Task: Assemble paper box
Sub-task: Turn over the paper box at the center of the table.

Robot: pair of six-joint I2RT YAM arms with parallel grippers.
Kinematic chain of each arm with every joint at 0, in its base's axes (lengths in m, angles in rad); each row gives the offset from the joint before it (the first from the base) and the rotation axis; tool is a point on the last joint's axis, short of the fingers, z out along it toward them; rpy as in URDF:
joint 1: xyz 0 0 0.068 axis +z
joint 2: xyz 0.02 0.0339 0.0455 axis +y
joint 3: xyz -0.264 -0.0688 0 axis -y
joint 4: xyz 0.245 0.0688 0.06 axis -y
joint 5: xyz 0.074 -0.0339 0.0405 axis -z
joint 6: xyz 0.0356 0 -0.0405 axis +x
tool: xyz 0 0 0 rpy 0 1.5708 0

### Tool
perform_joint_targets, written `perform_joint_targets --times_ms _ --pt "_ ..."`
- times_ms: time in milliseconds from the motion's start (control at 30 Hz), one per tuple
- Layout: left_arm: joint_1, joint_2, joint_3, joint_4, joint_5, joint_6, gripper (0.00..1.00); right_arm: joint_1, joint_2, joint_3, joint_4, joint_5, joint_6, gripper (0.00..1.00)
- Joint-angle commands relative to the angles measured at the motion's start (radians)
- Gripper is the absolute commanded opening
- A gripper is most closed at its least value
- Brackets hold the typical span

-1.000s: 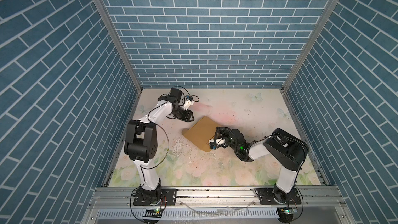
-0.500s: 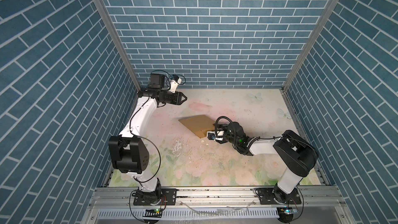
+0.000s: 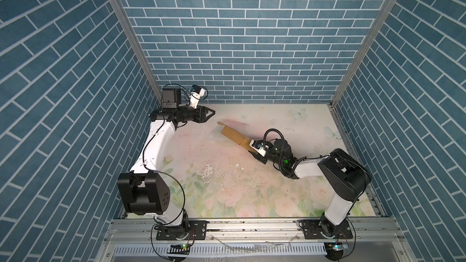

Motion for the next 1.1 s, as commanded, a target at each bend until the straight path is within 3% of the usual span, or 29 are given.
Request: perform_joint_targets --times_ms 0,167,300,533,733,933,1067 --pt "-0.002 0.013 -0.027 0.056 0.013 -0.048 0.5 -0.014 0.032 -0.022 0.124 -0.057 0.165 0.6" --pt "-0.002 0.018 -0.137 0.186 -0.003 -0.256 0.49 -0.025 0.038 0.001 0.079 -0.058 0.249 0.59" --pt "-0.007 0.029 -0.219 0.272 -0.006 -0.348 0.49 -0.015 0.06 -0.007 0.109 -0.069 0.343 0.55" --pt "-0.082 0.083 -0.273 0.325 -0.015 -0.349 0.51 -0.007 0.136 -0.032 0.26 -0.034 0.408 0.55" --pt "-0.143 0.114 -0.371 0.457 -0.038 -0.469 0.52 0.004 0.178 -0.052 0.293 0.021 0.36 0.6" --pt "-0.192 0.127 -0.373 0.456 -0.091 -0.428 0.54 0.004 0.199 -0.086 0.341 0.071 0.335 0.7" --pt "-0.209 0.136 -0.343 0.43 -0.094 -0.419 0.54 0.004 0.192 -0.101 0.363 0.084 0.335 0.72"
